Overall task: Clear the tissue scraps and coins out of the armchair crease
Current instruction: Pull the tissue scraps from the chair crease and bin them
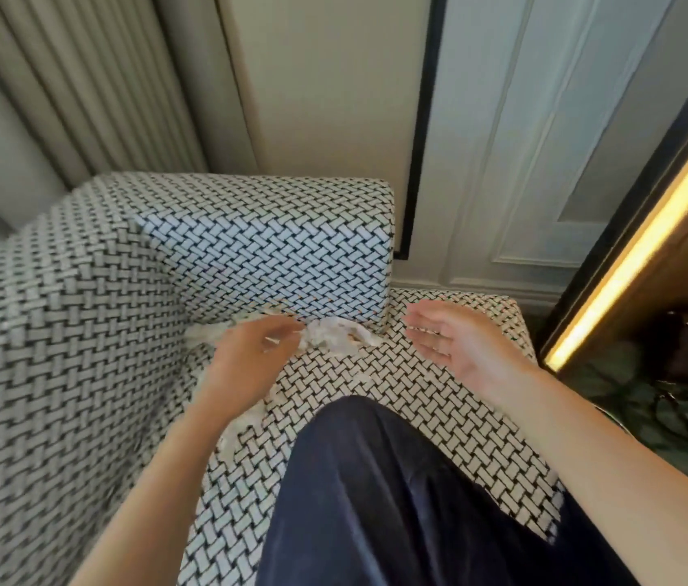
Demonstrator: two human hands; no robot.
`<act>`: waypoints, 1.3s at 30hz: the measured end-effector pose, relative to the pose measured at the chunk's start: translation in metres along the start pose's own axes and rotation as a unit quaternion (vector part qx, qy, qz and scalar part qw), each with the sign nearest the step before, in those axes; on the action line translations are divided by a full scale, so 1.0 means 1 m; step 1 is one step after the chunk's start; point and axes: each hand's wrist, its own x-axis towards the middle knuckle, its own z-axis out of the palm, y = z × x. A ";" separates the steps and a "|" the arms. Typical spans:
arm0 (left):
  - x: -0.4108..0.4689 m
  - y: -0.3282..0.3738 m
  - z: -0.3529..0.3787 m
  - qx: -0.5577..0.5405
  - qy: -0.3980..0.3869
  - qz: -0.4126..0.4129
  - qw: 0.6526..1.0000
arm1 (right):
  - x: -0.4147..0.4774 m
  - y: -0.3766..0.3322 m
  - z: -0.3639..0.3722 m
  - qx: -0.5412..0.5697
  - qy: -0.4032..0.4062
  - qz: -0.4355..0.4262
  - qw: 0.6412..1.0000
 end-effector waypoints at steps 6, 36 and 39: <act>-0.027 -0.068 -0.027 -0.019 0.053 -0.101 0.993 | 0.017 0.037 0.083 -0.078 -0.075 0.014 0.994; -0.077 -0.148 0.001 -0.137 0.144 -0.248 0.948 | 0.042 0.125 0.175 -0.481 -0.246 -0.219 0.812; -0.079 -0.147 -0.005 -0.151 0.166 -0.253 0.941 | 0.043 0.124 0.172 -0.436 -0.211 -0.235 0.843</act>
